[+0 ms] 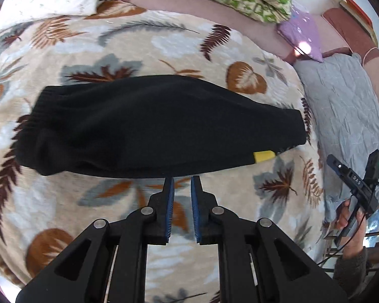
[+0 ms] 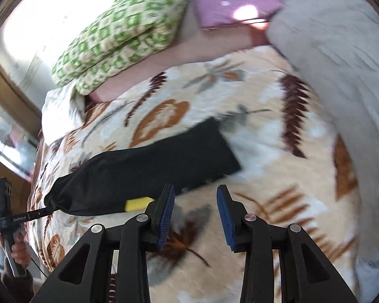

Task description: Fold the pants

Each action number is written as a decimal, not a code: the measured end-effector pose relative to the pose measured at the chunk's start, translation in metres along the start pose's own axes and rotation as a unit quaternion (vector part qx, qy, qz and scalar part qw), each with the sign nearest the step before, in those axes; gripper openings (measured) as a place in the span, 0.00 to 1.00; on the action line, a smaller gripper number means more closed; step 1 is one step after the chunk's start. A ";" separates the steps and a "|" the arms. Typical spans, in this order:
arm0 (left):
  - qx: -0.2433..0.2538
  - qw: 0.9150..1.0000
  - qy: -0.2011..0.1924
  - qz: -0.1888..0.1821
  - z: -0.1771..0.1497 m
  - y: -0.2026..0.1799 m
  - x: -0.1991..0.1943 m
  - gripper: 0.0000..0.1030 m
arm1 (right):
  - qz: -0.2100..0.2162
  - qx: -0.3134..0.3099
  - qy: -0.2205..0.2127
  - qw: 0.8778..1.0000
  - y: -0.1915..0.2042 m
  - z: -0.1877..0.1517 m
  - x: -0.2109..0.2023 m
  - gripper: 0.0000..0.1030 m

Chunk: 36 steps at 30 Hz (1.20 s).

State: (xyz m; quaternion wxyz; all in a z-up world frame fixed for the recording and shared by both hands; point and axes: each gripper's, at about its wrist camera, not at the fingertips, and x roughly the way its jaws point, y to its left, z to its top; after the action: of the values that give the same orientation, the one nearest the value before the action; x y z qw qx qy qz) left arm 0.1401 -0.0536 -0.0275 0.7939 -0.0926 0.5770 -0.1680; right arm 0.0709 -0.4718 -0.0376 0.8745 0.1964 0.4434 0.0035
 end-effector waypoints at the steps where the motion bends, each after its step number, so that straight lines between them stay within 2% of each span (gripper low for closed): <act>1: -0.005 1.000 0.008 -0.005 0.001 -0.003 0.004 0.10 | 0.005 0.008 -0.001 1.000 -0.007 -0.001 -0.002 0.36; 4: -0.012 1.000 0.016 0.003 0.005 -0.007 0.012 0.10 | 0.035 0.029 0.003 0.999 -0.016 -0.001 0.004 0.37; 9: -0.048 0.998 -0.004 0.030 0.014 0.034 -0.002 0.10 | 0.075 0.044 0.018 0.996 -0.007 -0.003 0.033 0.37; 11: -0.070 0.996 -0.022 0.052 0.019 0.067 -0.018 0.10 | 0.075 0.053 0.020 0.996 -0.006 -0.001 0.045 0.37; 14: -0.099 0.992 -0.040 0.072 0.025 0.115 -0.040 0.10 | 0.054 0.068 0.016 0.996 -0.010 0.006 0.062 0.37; 16: -0.109 0.990 -0.035 0.078 0.026 0.143 -0.046 0.10 | 0.045 0.073 0.015 0.996 -0.013 0.009 0.068 0.38; 20: -0.129 0.988 -0.025 0.075 0.026 0.171 -0.041 0.10 | 0.025 0.068 0.010 0.997 -0.017 0.012 0.075 0.43; 23: -0.128 0.990 -0.010 0.051 0.030 0.175 -0.028 0.10 | 0.022 0.073 0.013 0.997 -0.021 0.013 0.078 0.43; 26: -0.110 0.993 -0.015 0.050 0.037 0.167 -0.023 0.11 | 0.018 0.080 0.016 0.997 -0.024 0.011 0.078 0.43; 29: -0.107 0.993 -0.011 0.040 0.040 0.167 -0.019 0.27 | 0.018 0.082 0.015 0.996 -0.024 0.011 0.076 0.45; 32: -0.097 0.995 -0.013 0.037 0.040 0.167 -0.019 0.27 | 0.017 0.082 0.007 0.997 -0.024 0.013 0.070 0.52; 36: -0.097 0.994 -0.001 0.040 0.041 0.173 -0.007 0.35 | 0.012 0.086 0.010 0.996 -0.026 0.018 0.071 0.55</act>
State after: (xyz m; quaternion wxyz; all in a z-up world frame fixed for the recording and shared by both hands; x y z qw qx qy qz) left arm 0.2043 0.1070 -0.0669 0.7881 -0.1462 0.5927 -0.0793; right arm 0.1231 -0.4890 -0.0920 0.8499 0.2757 0.4485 -0.0221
